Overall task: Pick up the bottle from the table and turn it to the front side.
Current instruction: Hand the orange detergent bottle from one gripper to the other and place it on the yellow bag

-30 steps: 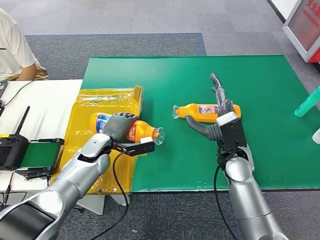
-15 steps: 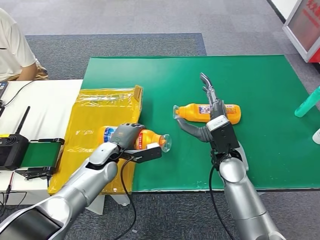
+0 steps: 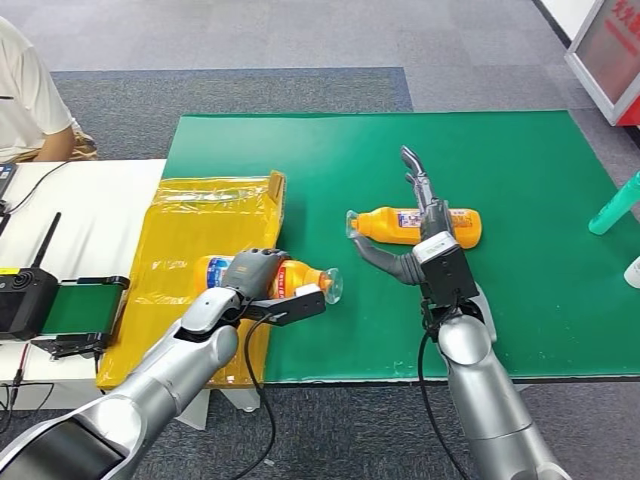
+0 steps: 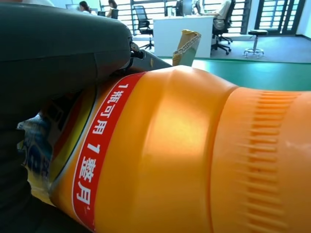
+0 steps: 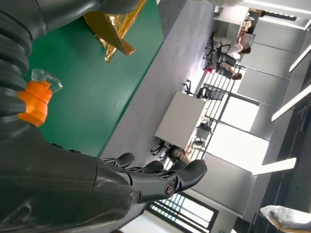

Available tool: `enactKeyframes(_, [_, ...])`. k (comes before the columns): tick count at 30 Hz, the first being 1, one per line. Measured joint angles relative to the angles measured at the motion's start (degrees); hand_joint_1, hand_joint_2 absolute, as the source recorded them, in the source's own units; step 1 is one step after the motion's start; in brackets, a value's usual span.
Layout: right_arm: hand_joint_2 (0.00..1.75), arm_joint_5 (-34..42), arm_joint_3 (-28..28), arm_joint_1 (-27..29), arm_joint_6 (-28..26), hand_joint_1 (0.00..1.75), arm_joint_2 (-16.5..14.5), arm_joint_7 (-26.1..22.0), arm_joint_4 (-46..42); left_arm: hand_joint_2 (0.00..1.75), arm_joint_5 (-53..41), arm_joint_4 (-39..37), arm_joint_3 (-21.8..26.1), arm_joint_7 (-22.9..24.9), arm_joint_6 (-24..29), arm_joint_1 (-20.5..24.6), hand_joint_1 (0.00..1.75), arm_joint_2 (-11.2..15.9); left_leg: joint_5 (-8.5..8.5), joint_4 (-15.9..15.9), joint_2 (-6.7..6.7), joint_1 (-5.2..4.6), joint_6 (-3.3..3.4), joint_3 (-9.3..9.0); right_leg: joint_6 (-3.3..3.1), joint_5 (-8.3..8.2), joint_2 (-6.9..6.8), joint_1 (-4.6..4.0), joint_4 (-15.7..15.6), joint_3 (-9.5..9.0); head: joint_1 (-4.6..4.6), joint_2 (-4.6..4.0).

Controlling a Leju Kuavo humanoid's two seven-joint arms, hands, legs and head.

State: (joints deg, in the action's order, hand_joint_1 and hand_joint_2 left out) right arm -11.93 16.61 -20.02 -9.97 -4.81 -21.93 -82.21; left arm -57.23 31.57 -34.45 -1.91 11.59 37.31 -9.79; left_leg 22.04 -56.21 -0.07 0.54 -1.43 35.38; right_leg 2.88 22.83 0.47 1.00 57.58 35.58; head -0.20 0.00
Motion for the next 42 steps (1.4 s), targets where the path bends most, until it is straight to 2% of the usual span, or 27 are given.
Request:
enactKeyframes(1, [1.75,-0.01,0.00,0.00,-0.06,0.00,0.00,-0.02,0.01,1.31,0.05,-0.07,-0.01,0.27,0.26,0.00,0.00,0.00,0.00,0.00,0.00,0.00,0.00,0.00,0.00,0.00,0.00,0.00,0.00,0.00,0.00,0.00])
enactKeyframes(4, [1.75,-0.13,0.00,0.06,-0.25,0.00,0.00,-0.10,0.01,0.00,0.21,-0.45,-0.04,1.01,1.43,-0.09,0.00,0.05,-0.01,0.00,0.00,0.00,0.00,0.00,-0.01,-0.02,0.01,0.00,0.00,0.01,0.00,0.00])
enactKeyframes(35, [1.75,-0.32,-1.39,0.47,-1.27,0.00,0.00,-0.28,0.79,0.00,0.22,-2.35,-0.04,1.72,3.55,-1.05,0.00,0.39,-0.01,0.00,0.00,0.00,0.00,0.02,-0.01,-0.02,0.00,0.00,0.00,0.04,0.00,0.00])
enactKeyframes(39, [1.75,-0.34,-1.49,0.56,-1.42,0.00,0.00,-0.34,1.28,0.00,1.89,-1.60,0.66,-1.30,8.14,-1.99,0.00,0.61,-0.01,0.00,0.00,0.00,0.00,0.02,-0.01,-0.02,0.00,0.00,0.00,0.04,0.00,0.00])
enactKeyframes(42, [1.75,-0.03,-1.71,0.82,-2.35,0.00,0.02,-0.68,1.84,0.00,8.98,3.17,2.83,-7.56,13.23,-4.18,0.00,1.03,-0.01,0.00,0.00,0.00,0.00,0.02,-0.01,-0.01,0.00,0.00,0.00,0.05,-0.01,0.00])
